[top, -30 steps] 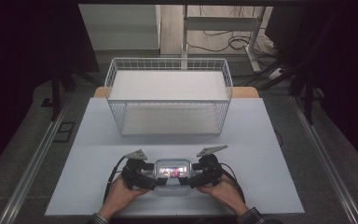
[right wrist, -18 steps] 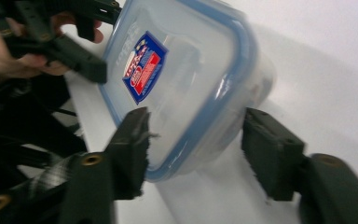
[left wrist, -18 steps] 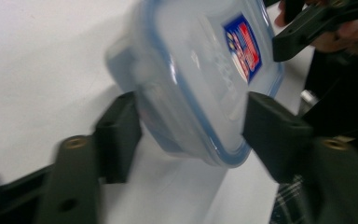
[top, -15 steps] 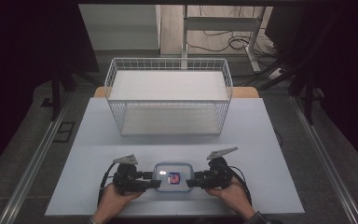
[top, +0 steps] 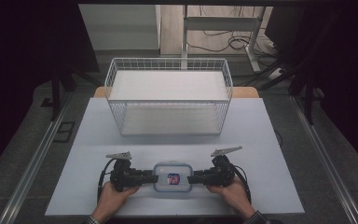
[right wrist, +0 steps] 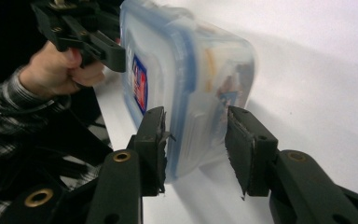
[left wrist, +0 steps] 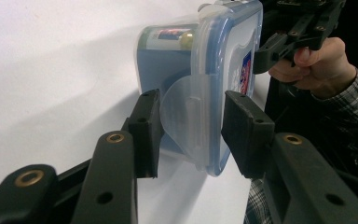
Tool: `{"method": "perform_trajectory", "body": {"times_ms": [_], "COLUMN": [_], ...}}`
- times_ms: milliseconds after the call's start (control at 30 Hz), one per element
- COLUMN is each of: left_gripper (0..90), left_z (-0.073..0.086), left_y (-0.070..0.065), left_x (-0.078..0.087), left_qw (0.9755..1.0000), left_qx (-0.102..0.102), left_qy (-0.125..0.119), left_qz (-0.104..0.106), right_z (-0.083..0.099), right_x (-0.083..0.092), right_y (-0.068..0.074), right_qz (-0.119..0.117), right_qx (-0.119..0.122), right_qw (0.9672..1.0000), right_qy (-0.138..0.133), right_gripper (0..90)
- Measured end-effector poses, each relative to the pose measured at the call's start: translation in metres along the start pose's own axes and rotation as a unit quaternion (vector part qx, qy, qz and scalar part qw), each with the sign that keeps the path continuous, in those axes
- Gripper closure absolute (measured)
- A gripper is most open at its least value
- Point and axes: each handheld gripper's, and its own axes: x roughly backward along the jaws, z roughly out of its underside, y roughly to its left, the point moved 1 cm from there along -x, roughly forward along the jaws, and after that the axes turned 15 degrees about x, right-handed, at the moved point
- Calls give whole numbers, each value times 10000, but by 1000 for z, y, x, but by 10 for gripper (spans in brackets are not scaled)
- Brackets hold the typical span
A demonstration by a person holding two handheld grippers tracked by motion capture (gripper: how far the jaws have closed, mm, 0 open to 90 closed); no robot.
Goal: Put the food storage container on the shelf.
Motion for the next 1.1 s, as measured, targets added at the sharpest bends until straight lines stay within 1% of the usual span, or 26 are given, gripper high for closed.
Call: {"method": "perform_trajectory", "body": {"times_ms": [67, 100, 133, 167, 200, 233, 267, 333, 367, 400, 433, 533, 600, 633, 667, 767, 800, 900, 933, 967, 1100], "left_gripper": [582, 582, 582, 582, 582, 582, 582, 582, 583, 582, 582, 581, 580, 580, 580, 579, 579, 579, 579, 579, 579], "left_z": [-2, -5, -5, -8, -8, -10, -13, -15, -18, -18, -21, -27, -29, -31, -32, -38, -39, -49, -49, -54, -64], "left_y": [1, 0, 0, -3, -3, -4, -6, -7, -10, -10, -11, -17, -19, -20, -22, -25, -26, -32, -32, -36, -44], "left_x": [-1, -1, -1, -1, -1, 0, 1, 2, 4, 4, 6, 12, 13, 15, 17, 19, 20, 24, 24, 27, 33], "left_qw": [10000, 9999, 9999, 9999, 9999, 9999, 9998, 9998, 9997, 9997, 9996, 9992, 9991, 9990, 9989, 9986, 9985, 9977, 9977, 9973, 9965], "left_qx": [38, 48, 48, 30, 30, -8, -37, -54, -59, -59, -109, -152, -168, -205, -226, -218, -229, -283, -283, -326, -392], "left_qy": [-28, -72, -72, -115, -115, -134, -169, -192, -251, -251, -253, -362, -378, -392, -402, -474, -490, -594, -594, -637, -712], "left_qz": [30, 63, 63, 58, 58, 43, 34, 23, 14, 14, 0, -42, -53, -72, -82, -95, -101, -135, -135, -160, -198], "right_z": [0, -2, -2, -4, -4, -5, -8, -10, -14, -14, -16, -25, -27, -32, -32, -41, -41, -51, -54, -57, -68], "right_x": [0, 3, 3, 5, 5, 6, 9, 9, 11, 11, 11, 13, 14, 15, 15, 18, 18, 21, 22, 23, 28], "right_y": [0, -1, -1, -1, -1, -1, -1, -1, 0, 0, 0, 1, 2, 3, 3, 2, 2, 1, 0, 0, 0], "right_qz": [23, 74, 74, 122, 122, 152, 205, 230, 275, 275, 291, 329, 326, 325, 325, 355, 355, 376, 375, 374, 366], "right_qx": [-2, -31, -31, -46, -46, -56, -101, -96, -69, -69, -52, 63, 82, 117, 117, 180, 180, 215, 235, 255, 312], "right_qw": [10000, 9999, 9999, 9996, 9996, 9994, 9987, 9984, 9979, 9979, 9978, 9971, 9969, 9967, 9967, 9960, 9960, 9952, 9949, 9947, 9942], "right_qy": [-28, -140, -140, -239, -239, -307, -445, -499, -589, -589, -601, -688, -712, -739, -739, -795, -795, -881, -902, -920, -964], "right_gripper": [586, 588, 588, 587, 587, 587, 585, 585, 584, 584, 584, 585, 585, 585, 585, 584, 584, 584, 584, 584, 583]}}
